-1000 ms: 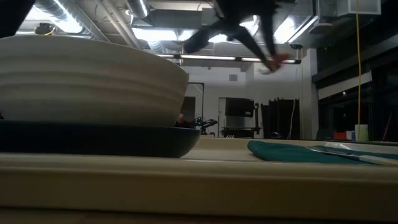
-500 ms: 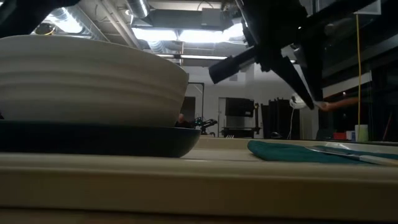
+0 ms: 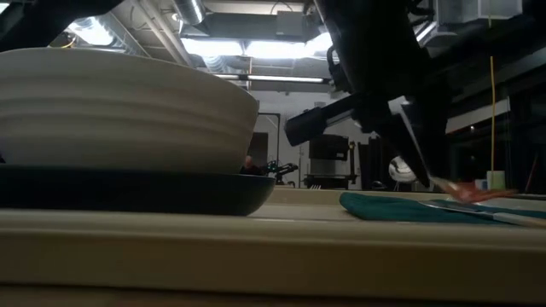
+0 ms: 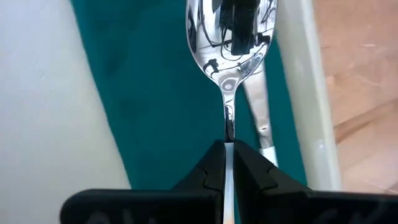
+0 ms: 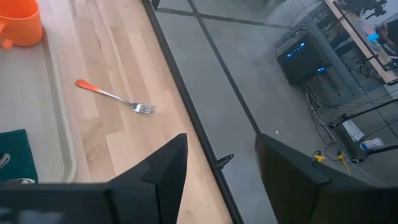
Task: Set up tray
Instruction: Put the orange spoon to the left of the orange knife on the green napkin
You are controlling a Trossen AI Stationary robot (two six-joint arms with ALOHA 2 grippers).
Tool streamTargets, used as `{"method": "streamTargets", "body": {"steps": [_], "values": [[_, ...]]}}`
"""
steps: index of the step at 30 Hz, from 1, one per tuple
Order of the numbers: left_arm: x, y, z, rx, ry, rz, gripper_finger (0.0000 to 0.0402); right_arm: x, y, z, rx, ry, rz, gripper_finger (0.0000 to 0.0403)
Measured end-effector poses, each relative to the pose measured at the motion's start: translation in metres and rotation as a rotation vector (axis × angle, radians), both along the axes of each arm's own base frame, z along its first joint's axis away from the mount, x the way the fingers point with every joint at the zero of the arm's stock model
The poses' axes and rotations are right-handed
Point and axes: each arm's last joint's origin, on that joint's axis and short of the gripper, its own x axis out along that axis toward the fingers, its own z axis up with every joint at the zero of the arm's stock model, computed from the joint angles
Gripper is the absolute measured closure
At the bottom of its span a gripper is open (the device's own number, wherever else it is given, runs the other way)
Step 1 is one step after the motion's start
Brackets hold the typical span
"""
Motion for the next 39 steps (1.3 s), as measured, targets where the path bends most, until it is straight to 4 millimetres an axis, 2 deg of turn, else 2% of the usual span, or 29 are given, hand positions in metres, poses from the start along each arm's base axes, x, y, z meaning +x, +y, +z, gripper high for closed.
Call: {"method": "streamTargets", "body": {"steps": [10, 16, 19, 25, 39], "values": [[0.002, 0.008, 0.0, 0.012, -0.025, 0.084, 0.0398, 0.0, 0.0, 0.0, -0.016, 0.017, 0.015, 0.021], [0.005, 0.007, 0.001, -0.003, -0.062, 0.094, 0.0398, 0.0, 0.0, 0.0, -0.027, 0.029, 0.025, 0.021], [0.011, 0.003, -0.004, -0.023, -0.106, 0.089, 0.0398, 0.0, 0.0, 0.0, -0.034, 0.036, 0.031, 0.021], [0.01, -0.003, -0.017, -0.044, -0.075, 0.082, 0.0398, 0.0, 0.0, 0.0, -0.04, 0.042, 0.036, 0.021], [0.007, -0.003, -0.018, -0.044, -0.035, 0.075, 0.0398, 0.0, 0.0, 0.0, -0.045, 0.044, 0.041, 0.021]]}}
